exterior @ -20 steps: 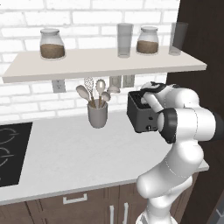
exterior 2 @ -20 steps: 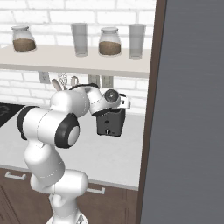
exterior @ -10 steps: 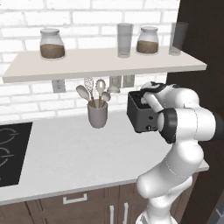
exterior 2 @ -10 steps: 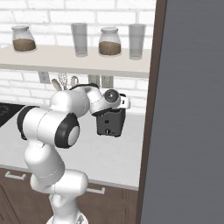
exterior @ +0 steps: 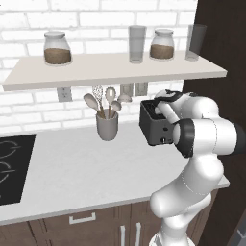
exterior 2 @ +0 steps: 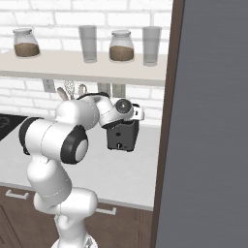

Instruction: Start the toaster. Once the lever pops up, take the bread to the plate on the dining counter.

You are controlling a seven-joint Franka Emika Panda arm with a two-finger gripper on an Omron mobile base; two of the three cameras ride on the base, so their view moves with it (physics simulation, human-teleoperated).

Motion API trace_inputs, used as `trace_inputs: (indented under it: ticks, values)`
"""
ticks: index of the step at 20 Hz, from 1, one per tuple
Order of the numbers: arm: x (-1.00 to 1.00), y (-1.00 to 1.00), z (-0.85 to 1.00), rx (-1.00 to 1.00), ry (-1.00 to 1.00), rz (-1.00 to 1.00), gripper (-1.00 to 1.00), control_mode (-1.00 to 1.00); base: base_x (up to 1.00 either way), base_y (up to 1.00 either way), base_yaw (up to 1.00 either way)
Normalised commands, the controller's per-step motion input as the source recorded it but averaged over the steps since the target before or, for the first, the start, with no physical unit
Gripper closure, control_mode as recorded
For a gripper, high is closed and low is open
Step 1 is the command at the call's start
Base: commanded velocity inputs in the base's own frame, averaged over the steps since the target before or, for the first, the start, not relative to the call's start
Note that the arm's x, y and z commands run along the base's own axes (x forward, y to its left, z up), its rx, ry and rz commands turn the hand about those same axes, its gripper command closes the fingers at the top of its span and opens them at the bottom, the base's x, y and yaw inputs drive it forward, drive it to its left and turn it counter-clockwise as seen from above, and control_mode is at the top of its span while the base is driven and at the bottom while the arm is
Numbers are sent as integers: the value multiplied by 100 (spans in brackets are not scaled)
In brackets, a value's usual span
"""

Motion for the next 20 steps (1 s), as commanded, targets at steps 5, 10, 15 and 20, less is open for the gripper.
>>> trace_inputs:
  ticks: [5,10,15,20]
  values:
    - [0,0,0,0,0,0,-100,-100,0,0,0]
    - [0,0,0,0,0,0,-100,-100,0,0,0]
    - [0,0,0,0,0,0,-100,-100,0,0,0]
    - [0,0,0,0,0,0,-100,-100,0,0,0]
